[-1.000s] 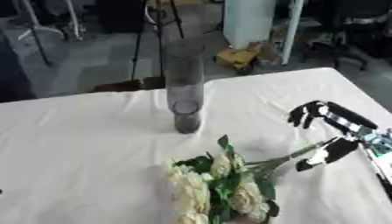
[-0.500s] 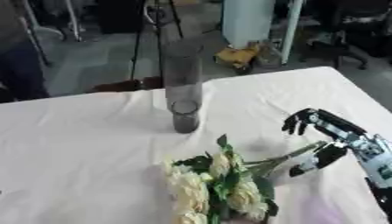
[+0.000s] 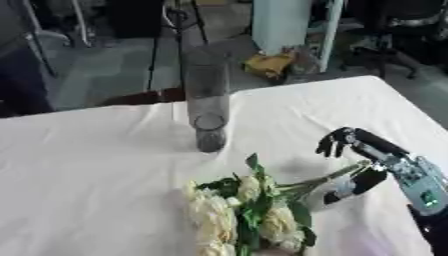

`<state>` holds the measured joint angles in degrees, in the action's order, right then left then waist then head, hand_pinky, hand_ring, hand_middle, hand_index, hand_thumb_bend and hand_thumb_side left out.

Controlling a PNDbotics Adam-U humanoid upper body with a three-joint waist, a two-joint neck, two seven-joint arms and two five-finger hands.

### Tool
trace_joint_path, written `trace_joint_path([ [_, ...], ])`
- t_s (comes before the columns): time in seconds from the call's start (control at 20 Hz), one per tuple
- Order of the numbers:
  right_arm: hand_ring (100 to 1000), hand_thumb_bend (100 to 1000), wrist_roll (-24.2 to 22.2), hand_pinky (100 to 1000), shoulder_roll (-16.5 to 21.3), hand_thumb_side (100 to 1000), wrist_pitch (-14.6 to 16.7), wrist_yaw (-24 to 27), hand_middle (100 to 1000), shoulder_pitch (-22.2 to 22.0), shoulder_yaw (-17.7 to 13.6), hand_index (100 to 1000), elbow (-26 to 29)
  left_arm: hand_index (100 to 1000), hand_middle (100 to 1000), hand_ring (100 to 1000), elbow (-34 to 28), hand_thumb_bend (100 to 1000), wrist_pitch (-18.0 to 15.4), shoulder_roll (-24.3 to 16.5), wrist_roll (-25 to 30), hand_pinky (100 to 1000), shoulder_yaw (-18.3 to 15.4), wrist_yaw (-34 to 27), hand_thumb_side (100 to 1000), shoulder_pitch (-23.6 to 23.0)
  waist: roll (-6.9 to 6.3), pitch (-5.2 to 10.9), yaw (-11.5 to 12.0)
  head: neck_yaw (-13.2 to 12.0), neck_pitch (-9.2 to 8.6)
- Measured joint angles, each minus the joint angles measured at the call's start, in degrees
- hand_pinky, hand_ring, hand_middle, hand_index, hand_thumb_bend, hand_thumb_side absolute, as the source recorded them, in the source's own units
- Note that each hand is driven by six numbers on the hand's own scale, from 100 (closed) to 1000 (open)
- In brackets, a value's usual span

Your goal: Arrange flowers into the vase.

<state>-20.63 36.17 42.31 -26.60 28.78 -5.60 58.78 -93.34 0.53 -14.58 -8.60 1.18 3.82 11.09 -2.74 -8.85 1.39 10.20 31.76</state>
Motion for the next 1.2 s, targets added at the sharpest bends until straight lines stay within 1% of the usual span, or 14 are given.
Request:
trace_joint_path([
  [0.55, 751, 979, 3.23, 485, -1.37, 357, 0.11, -3.38, 468, 0.49, 0.01, 655, -2.98, 660, 675, 759, 0.0, 388, 0.0, 0.01, 0.0, 533, 0.0, -0.06, 1000, 0.0, -0.04, 0.0, -0.02, 0.04, 0.02],
  [0.6, 730, 979, 3.43, 467, -1.43, 357, 0.15, -3.54, 444, 0.49, 0.01, 634, -3.04, 660, 675, 760, 0.0, 386, 0.0, 0.01, 0.0, 533, 0.0, -0.06, 1000, 0.0, -0.12, 0.0, -0.02, 0.04, 0.02],
  [0.65, 728, 979, 3.68, 466, -1.57, 357, 0.07, -3.57, 441, 0.53, -0.03, 630, -3.25, 660, 675, 760, 0.0, 386, 0.0, 0.01, 0.0, 533, 0.0, -0.06, 1000, 0.0, -0.22, 0.0, -0.04, 0.05, 0.03],
  [0.9, 728, 979, 6.3, 466, -2.38, 357, -1.07, -4.39, 441, 1.36, -0.22, 630, -4.29, 660, 675, 760, 0.0, 386, 0.0, 0.02, 0.02, 533, 0.01, -0.07, 1000, 0.0, -0.37, 0.0, -0.05, 0.22, 0.45],
  [0.95, 696, 981, 6.76, 443, -2.49, 359, -1.13, -4.63, 409, 1.4, -0.22, 597, -4.4, 660, 676, 760, 0.0, 384, 0.0, 0.02, 0.02, 533, 0.01, -0.07, 1000, 0.0, -0.37, 0.0, -0.05, 0.24, 0.45],
  [1.05, 681, 984, 7.75, 435, -2.73, 362, -1.53, -5.37, 396, 1.47, -0.39, 584, -4.85, 660, 676, 760, 0.0, 384, 0.01, 0.03, 0.03, 533, 0.01, -0.07, 1000, 0.0, -0.37, 0.0, -0.05, 0.29, 0.46],
  [1.2, 671, 986, 9.95, 428, -3.27, 364, -3.07, -7.03, 387, 1.79, -0.59, 575, -5.69, 660, 676, 760, 0.0, 382, 0.05, 0.03, 0.07, 533, 0.01, -0.1, 1000, 0.0, -0.46, 0.0, -0.04, 0.46, 0.47],
])
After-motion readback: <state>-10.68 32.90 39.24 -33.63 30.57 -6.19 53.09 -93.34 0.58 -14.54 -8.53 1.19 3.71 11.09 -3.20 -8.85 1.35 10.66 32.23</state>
